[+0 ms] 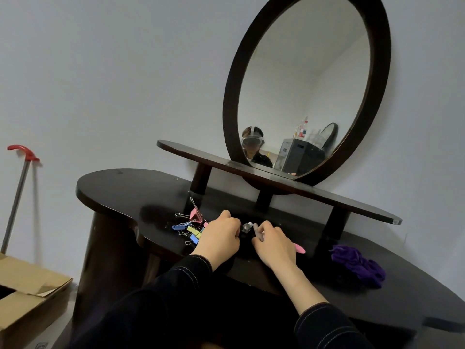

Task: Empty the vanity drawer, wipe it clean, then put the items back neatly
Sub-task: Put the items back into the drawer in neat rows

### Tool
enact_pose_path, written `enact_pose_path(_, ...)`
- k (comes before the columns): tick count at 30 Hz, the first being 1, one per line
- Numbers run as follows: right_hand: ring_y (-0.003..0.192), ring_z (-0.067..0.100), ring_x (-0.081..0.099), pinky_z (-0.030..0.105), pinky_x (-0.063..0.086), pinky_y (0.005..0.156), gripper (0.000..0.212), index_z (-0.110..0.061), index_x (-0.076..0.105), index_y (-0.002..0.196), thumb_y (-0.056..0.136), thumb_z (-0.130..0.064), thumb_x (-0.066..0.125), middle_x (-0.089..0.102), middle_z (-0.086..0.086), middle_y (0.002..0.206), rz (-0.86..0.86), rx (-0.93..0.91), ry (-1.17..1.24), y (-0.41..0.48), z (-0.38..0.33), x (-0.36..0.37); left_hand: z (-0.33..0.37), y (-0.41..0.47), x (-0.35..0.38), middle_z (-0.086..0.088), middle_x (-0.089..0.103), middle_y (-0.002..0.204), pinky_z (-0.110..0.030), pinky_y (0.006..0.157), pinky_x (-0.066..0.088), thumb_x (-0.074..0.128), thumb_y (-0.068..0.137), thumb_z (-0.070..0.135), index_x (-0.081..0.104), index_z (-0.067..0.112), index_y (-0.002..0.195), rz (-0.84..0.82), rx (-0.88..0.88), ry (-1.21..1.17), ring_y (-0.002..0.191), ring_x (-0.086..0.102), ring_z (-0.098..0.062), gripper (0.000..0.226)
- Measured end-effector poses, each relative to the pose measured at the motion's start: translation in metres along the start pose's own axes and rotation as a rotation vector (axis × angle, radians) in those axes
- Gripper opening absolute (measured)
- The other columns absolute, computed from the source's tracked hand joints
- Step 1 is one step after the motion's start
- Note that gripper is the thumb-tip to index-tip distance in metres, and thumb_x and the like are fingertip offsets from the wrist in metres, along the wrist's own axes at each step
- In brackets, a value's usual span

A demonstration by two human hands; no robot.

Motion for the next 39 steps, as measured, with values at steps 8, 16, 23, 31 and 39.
enact_pose_path(8, 0.081, 0.021, 0.067, 0.033, 0.048, 0.060, 0.032, -0.013, 0.038, 0.129, 0.100, -0.022, 0.050, 0.066, 0.004, 0.109, 0.029, 0.021, -0.016, -0.015, -0.002, -0.005, -0.005, 0.004, 0.007, 0.003, 0.040, 0.095, -0.030, 0.062, 0.034, 0.069, 0.086, 0.035, 0.046, 0.019, 0.084, 0.029, -0.041, 0.072, 0.071, 0.050, -0.022, 0.027)
enact_pose_path(16, 0.072, 0.014, 0.064, 0.029, 0.046, 0.055, 0.029, -0.022, 0.040, 0.134, 0.106, -0.026, 0.041, 0.064, -0.003, 0.094, 0.052, 0.033, 0.130, -0.023, 0.004, -0.011, -0.001, 0.005, 0.007, 0.002, 0.038, 0.098, -0.029, 0.061, 0.036, 0.062, 0.091, 0.037, 0.052, 0.017, 0.101, 0.006, -0.017, 0.194, 0.072, 0.050, -0.020, 0.024)
enact_pose_path(23, 0.061, 0.006, 0.056, 0.023, 0.035, 0.051, 0.024, -0.029, 0.044, 0.129, 0.105, -0.032, 0.042, 0.060, -0.010, 0.085, 0.002, 0.084, 0.408, -0.028, 0.014, -0.013, 0.006, 0.006, 0.002, -0.006, 0.051, 0.106, -0.030, 0.062, 0.036, 0.053, 0.093, 0.016, 0.041, 0.015, 0.095, -0.030, 0.008, 0.217, 0.076, 0.055, -0.025, 0.012)
enact_pose_path(31, 0.081, 0.018, 0.064, 0.037, 0.051, 0.072, 0.018, -0.025, 0.054, 0.117, 0.099, -0.023, 0.051, 0.063, 0.000, 0.094, 0.020, 0.213, 0.894, -0.027, 0.026, -0.015, 0.015, 0.014, 0.011, -0.017, 0.043, 0.130, -0.036, 0.063, 0.039, 0.039, 0.099, 0.019, 0.046, 0.002, 0.123, -0.250, 0.159, 0.585, 0.092, 0.064, -0.035, 0.030)
enact_pose_path(39, 0.067, 0.012, 0.057, 0.030, 0.044, 0.061, 0.016, -0.030, 0.055, 0.102, 0.096, -0.016, 0.051, 0.065, 0.004, 0.085, 0.016, 0.243, 1.024, -0.027, 0.028, -0.012, 0.018, 0.017, 0.017, -0.015, 0.047, 0.130, -0.038, 0.071, 0.040, 0.034, 0.100, 0.015, 0.047, 0.002, 0.127, -0.283, 0.093, 0.638, 0.105, 0.063, -0.037, 0.032)
Point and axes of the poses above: each hand's wrist, its own y-axis towards the middle knuckle, its own x-axis out of the palm, z = x × y, the point moved 3 cm from there along y, towards the middle knuckle
